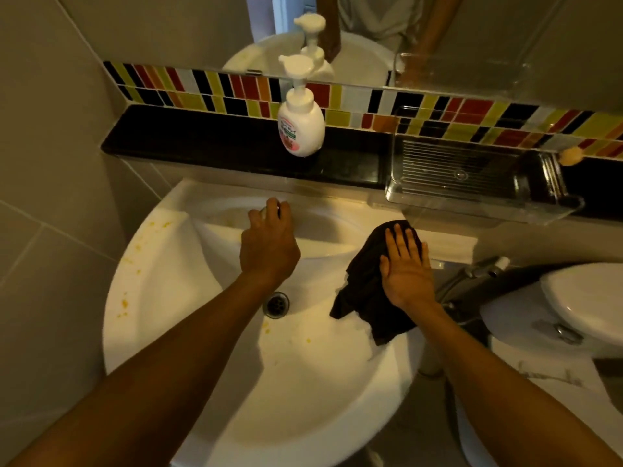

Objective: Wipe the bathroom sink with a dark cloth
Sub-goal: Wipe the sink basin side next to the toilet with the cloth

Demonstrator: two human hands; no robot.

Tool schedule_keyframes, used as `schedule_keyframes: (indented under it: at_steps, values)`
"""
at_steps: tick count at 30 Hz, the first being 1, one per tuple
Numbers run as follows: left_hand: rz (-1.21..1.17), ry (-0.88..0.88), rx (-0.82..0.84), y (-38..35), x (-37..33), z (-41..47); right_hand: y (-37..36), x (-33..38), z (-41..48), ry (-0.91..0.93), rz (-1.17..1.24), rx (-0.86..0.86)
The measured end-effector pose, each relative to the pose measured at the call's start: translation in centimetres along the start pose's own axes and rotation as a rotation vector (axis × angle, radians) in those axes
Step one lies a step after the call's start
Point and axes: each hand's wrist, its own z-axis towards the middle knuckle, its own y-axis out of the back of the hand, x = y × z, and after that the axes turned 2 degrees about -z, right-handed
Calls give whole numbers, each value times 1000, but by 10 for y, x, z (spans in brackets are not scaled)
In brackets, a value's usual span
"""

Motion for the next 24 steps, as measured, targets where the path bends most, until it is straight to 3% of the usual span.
schedule_keyframes:
  at_steps: [5,11,21,24]
  values:
    - [20,37,0,-1,-3,0,3,14,44,172,-96,-21]
    - [74,72,-10,-1,-6,1,3,30,84,501,-196,-58]
    - [101,63,-27,-3,-3,3,-7,114,115,750,-301,-32]
    - [85,70,-16,1,-6,3,-16,129,120,734,-339,-8]
